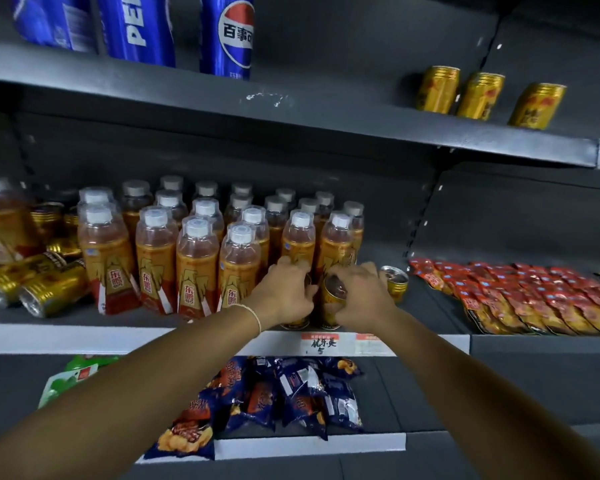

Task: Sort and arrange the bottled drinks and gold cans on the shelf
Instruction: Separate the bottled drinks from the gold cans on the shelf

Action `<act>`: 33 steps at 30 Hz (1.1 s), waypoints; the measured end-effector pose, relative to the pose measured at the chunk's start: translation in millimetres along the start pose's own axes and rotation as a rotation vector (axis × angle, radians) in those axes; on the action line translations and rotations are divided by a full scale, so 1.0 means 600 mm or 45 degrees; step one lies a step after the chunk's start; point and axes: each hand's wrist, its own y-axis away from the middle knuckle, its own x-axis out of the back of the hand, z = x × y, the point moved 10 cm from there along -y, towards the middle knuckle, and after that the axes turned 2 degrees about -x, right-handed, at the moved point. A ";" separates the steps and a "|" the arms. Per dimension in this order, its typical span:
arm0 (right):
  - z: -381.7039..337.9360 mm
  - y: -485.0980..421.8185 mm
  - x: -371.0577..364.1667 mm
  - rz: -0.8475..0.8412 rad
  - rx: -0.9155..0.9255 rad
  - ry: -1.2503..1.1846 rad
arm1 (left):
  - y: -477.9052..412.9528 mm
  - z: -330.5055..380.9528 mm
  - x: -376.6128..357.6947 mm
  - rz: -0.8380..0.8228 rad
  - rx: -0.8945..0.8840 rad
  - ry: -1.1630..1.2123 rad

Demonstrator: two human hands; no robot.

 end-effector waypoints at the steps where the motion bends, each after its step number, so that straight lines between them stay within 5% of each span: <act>1: 0.001 -0.003 -0.003 -0.002 0.008 0.007 | -0.001 0.001 -0.005 0.001 0.003 0.000; 15: 0.018 -0.041 -0.011 -0.124 -0.014 0.151 | -0.019 0.010 -0.013 -0.055 0.110 -0.205; 20: 0.034 -0.057 -0.014 -0.335 -0.050 -0.168 | -0.028 0.049 0.050 0.029 0.067 -0.323; 25: 0.061 -0.098 0.067 0.022 -0.172 -0.420 | -0.062 0.080 0.148 0.304 0.053 -0.465; 28: 0.065 -0.120 0.093 0.147 -0.226 -0.503 | -0.094 0.066 0.150 0.223 0.105 -0.524; 33: 0.041 -0.154 0.083 0.056 -0.167 -0.516 | -0.125 0.038 0.112 0.042 0.137 -0.398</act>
